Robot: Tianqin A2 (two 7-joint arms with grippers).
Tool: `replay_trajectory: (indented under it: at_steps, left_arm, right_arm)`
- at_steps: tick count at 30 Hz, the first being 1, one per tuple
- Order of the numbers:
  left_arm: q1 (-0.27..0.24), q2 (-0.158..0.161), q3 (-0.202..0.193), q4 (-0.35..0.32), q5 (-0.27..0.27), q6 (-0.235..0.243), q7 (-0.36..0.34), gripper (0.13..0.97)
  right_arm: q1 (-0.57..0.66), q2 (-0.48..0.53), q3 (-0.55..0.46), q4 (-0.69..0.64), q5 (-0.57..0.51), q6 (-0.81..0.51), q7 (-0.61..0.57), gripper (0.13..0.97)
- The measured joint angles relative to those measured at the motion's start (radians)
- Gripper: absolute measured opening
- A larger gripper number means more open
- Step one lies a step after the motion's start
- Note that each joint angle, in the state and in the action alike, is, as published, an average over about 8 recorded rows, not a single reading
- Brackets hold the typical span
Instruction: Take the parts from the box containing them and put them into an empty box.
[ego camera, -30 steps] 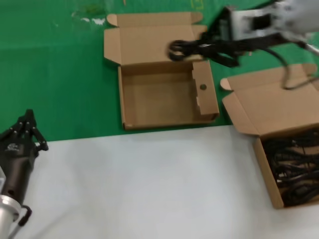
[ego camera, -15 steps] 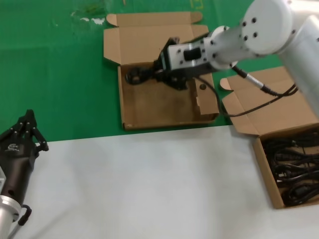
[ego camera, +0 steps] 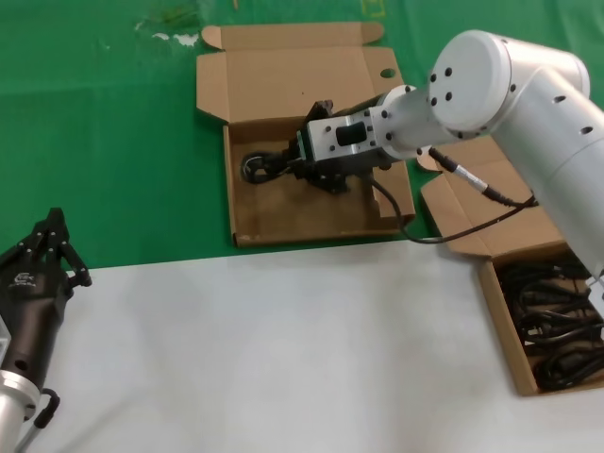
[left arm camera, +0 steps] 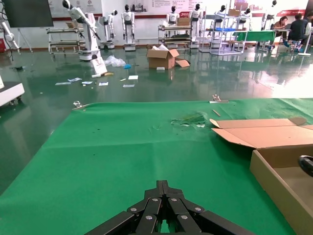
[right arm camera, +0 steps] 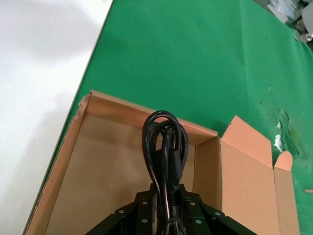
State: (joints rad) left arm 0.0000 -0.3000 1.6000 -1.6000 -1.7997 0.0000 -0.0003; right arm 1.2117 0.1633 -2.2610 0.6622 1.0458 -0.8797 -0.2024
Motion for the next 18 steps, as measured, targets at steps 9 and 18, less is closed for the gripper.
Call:
replay_trajectory:
  at_steps: [9,18]
  left_arm:
    - [0.0,0.0,0.0,0.0,0.0,0.0,0.0,0.14]
    - [0.0,0.0,0.0,0.0,0.0,0.0,0.0,0.14]
  right_arm:
    - [-0.02,0.016,0.018,0.021,0.022,0.01,0.041,0.256]
    - [-0.129,0.144,0.093,0.333,0.044,-0.03,0.253,0.371]
